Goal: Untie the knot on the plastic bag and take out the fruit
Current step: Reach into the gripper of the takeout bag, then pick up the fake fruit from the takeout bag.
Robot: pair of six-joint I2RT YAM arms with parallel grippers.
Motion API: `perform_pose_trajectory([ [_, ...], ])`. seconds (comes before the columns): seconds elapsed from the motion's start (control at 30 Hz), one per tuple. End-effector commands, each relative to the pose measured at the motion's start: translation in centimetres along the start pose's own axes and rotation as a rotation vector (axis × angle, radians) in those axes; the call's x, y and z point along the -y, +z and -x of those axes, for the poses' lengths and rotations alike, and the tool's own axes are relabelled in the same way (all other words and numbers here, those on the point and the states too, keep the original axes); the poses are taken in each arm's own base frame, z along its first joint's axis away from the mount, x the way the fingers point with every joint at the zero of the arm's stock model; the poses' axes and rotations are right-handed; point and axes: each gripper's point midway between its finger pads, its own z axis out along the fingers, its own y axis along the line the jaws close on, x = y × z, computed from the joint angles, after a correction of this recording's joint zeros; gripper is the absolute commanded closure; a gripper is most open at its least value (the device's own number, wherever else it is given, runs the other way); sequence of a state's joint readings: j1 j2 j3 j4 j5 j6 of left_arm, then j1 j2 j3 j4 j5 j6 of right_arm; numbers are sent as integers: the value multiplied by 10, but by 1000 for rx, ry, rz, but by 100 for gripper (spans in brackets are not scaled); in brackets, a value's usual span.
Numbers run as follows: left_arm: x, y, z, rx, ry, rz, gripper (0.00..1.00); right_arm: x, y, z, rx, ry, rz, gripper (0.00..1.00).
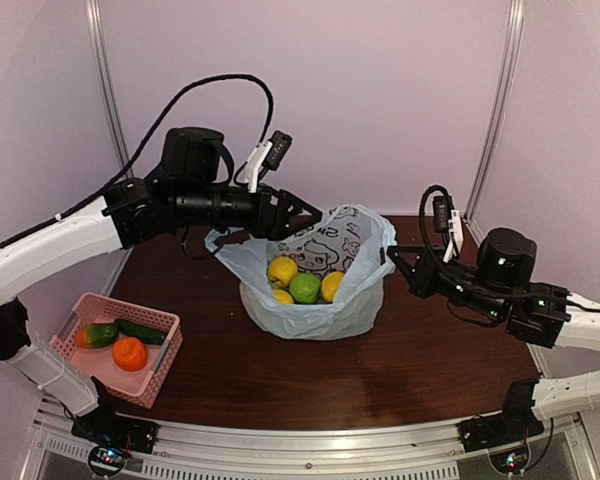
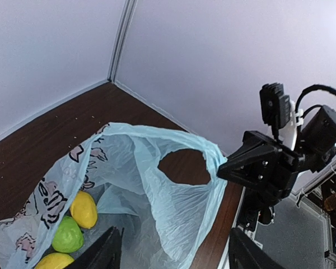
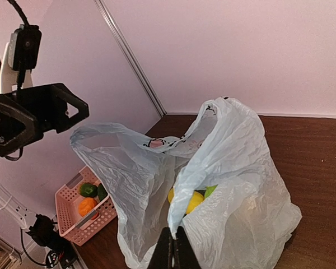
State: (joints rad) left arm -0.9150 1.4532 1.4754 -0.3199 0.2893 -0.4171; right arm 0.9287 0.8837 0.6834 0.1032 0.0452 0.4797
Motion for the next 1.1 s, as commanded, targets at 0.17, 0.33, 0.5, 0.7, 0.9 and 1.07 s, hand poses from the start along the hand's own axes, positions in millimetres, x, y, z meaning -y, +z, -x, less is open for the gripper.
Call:
perform_pose_trajectory([
  [0.17, -16, 71, -84, -244, -44, -15, 45, 1, -8, -9, -58, -14, 7, 99],
  [0.33, -49, 85, -119, -330, -31, 114, 47, -3, -13, -50, -236, -14, 63, 100],
  [0.5, -69, 96, -138, -367, -15, 184, 50, 12, -24, -95, -391, 12, 32, 100],
  [0.7, -97, 110, -169, -422, 3, 280, 53, 15, -34, -110, -456, 23, 23, 100],
  [0.9, -140, 107, -192, -449, 19, 494, 57, 15, -38, -110, -476, 18, 14, 100],
  [1.07, -162, 109, -203, -427, -5, 599, 55, 11, -36, -105, -458, 19, 25, 100],
])
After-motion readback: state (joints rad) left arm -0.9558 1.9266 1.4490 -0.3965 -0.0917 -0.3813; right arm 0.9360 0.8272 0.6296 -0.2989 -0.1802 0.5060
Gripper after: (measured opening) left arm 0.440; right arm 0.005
